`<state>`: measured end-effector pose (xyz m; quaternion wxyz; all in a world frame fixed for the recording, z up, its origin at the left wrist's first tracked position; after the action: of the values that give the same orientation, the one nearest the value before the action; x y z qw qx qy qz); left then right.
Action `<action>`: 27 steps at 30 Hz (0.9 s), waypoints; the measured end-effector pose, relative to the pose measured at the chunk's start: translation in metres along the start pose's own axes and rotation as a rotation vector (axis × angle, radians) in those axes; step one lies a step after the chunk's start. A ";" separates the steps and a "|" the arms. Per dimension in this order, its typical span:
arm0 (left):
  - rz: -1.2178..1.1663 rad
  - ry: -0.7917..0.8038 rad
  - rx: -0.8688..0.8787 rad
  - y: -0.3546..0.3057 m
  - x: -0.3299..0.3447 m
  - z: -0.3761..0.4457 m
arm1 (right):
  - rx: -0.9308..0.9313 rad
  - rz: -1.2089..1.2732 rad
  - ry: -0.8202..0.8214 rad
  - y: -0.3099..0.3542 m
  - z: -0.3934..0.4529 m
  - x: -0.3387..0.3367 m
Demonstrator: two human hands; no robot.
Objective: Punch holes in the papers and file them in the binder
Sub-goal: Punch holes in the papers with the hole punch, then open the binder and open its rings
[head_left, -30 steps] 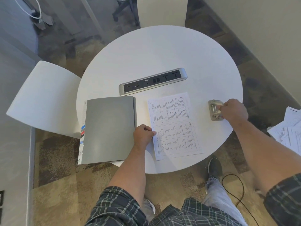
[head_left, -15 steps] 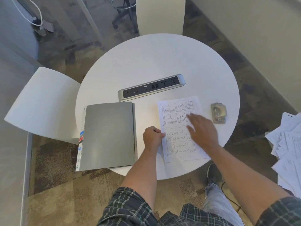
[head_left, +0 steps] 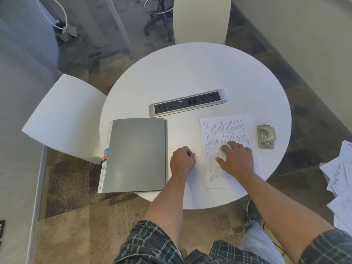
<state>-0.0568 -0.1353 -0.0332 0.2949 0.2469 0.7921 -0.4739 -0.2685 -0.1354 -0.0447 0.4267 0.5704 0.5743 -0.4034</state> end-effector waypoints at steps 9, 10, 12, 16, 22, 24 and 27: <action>0.599 -0.122 0.123 0.048 -0.068 0.001 | -0.125 0.670 0.202 0.108 -0.015 -0.005; 0.641 -0.060 0.129 0.053 -0.074 0.000 | -0.126 0.747 0.279 0.119 -0.018 -0.001; 0.730 0.091 0.170 0.065 -0.081 -0.006 | -0.135 0.819 0.379 0.138 -0.023 0.004; 0.879 0.264 0.249 0.092 -0.085 -0.020 | -0.149 0.802 0.413 0.157 -0.026 0.013; 0.932 0.254 0.267 0.103 -0.090 -0.032 | -0.127 0.812 0.476 0.159 -0.022 0.020; 0.944 0.260 0.277 0.102 -0.087 -0.035 | -0.124 0.827 0.491 0.159 -0.020 0.019; 0.916 0.311 0.264 0.095 -0.083 -0.039 | -0.121 0.839 0.498 0.161 -0.017 0.017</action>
<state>0.0564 -0.0685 -0.0179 0.3174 0.6723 0.5701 -0.3497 -0.1074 -0.1097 -0.0514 0.4345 0.8059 0.4019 -0.0140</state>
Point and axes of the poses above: each hand's wrist, its own z-axis towards the middle knuckle, its own x-axis out of the palm, y = z × x, the point moved 3 cm from there along z, towards the middle knuckle, and after that the axes turned 4 degrees about -z, right-handed, at the moved point
